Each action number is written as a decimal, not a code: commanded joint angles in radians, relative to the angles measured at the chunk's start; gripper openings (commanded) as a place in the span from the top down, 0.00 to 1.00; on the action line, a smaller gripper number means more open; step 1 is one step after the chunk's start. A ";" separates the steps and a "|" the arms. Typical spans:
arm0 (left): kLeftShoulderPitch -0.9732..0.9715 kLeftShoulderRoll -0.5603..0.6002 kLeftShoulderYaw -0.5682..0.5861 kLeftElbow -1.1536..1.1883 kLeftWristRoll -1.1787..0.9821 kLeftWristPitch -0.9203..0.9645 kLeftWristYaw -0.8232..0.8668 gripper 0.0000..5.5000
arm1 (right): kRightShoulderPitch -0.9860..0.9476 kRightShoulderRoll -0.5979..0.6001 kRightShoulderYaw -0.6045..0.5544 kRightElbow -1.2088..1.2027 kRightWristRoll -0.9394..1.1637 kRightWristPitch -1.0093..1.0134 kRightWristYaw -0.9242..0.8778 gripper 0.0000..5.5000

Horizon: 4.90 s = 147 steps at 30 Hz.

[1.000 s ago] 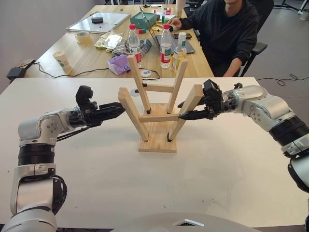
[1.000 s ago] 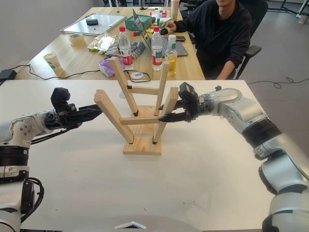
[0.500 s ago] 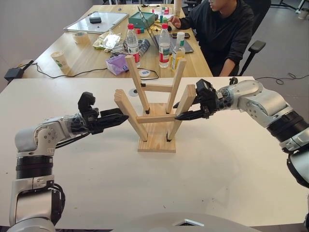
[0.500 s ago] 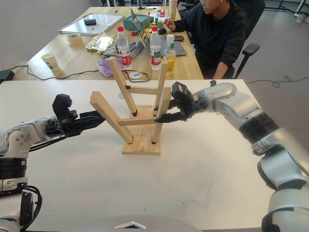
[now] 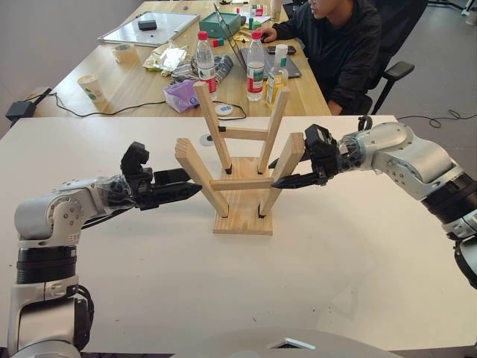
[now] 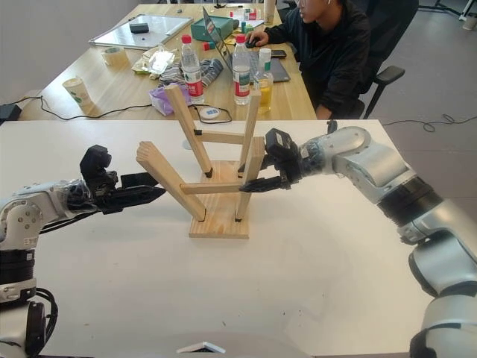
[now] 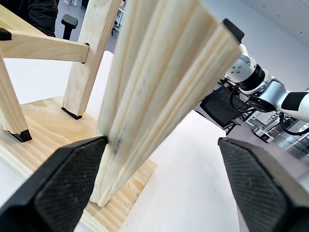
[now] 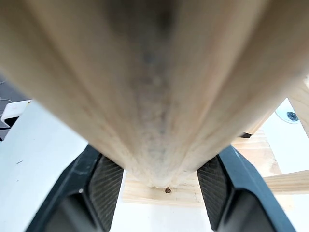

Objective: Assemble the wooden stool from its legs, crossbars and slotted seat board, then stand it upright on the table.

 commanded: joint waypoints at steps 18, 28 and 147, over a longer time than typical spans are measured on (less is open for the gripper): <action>-0.045 -0.012 -0.092 -0.285 -0.166 0.044 -0.075 0.23 | 0.429 -0.023 0.044 -0.218 -0.312 0.250 -0.288 0.63; -0.040 -0.018 -0.081 -0.288 -0.182 0.045 -0.050 0.23 | 0.449 0.015 -0.063 -0.224 -0.317 0.308 -0.251 0.45; -0.503 -0.053 -0.420 -0.057 0.262 -0.491 0.277 1.00 | 0.781 0.134 -0.917 -0.602 -0.166 0.483 -0.664 0.92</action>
